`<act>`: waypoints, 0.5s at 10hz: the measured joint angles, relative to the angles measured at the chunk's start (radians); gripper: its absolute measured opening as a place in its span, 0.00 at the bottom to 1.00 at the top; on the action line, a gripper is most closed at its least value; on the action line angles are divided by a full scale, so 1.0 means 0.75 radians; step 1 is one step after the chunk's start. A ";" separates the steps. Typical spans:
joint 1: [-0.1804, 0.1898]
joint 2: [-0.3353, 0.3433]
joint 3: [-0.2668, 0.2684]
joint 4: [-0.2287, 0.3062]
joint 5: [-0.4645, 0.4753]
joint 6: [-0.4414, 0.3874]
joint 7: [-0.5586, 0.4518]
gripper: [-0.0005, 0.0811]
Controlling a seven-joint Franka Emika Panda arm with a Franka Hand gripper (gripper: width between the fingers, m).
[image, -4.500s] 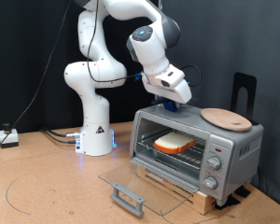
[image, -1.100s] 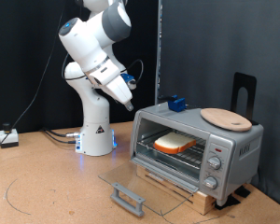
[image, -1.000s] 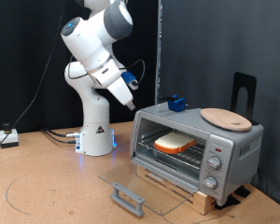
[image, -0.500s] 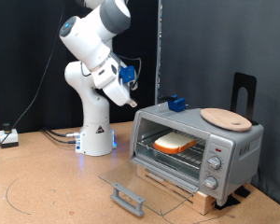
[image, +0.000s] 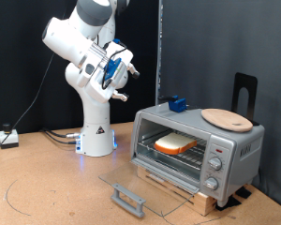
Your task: Make a piece of toast with the oven
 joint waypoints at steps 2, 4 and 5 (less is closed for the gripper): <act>-0.004 0.019 0.038 -0.008 -0.028 0.081 0.044 0.99; -0.019 0.112 0.089 0.055 -0.232 0.074 0.254 0.99; -0.026 0.175 0.092 0.095 -0.303 0.055 0.305 0.99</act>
